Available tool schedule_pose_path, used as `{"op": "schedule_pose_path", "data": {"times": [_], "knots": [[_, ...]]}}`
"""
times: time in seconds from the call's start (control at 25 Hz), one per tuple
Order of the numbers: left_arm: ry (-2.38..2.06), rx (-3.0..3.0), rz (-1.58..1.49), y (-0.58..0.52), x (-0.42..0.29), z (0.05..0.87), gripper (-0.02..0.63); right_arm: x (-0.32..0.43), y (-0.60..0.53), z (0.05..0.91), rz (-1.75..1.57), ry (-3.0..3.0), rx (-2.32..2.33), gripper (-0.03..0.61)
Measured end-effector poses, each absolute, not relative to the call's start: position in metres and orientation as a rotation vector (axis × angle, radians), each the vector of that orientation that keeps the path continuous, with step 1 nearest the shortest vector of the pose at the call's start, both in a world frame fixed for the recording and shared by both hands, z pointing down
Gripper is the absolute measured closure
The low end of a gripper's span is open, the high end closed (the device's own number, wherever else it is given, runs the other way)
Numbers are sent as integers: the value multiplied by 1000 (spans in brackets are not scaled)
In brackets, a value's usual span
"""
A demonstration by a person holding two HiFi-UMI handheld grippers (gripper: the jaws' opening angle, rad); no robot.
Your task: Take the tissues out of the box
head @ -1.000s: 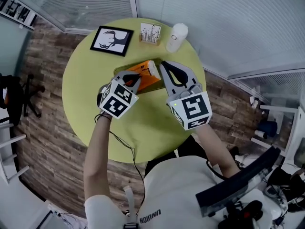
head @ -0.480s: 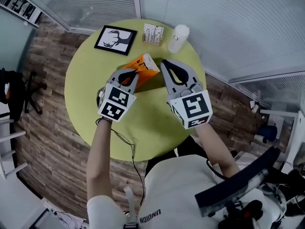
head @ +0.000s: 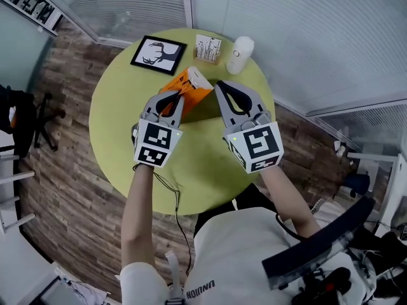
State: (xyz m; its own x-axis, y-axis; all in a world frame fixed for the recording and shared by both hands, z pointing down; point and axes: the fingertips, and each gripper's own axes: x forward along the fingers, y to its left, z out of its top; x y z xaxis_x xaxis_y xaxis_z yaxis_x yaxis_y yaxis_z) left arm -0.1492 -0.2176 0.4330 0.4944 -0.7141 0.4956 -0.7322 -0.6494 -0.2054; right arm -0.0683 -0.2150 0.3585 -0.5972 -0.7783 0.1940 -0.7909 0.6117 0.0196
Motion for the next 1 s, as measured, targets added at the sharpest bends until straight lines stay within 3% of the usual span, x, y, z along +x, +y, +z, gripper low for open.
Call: {"op": "schedule_pose_path", "data": {"times": [1.0], "knots": [[-1721,2620,481,-225,-171,375,601,-79,-223,348,30,-2674,1273,560]]}}
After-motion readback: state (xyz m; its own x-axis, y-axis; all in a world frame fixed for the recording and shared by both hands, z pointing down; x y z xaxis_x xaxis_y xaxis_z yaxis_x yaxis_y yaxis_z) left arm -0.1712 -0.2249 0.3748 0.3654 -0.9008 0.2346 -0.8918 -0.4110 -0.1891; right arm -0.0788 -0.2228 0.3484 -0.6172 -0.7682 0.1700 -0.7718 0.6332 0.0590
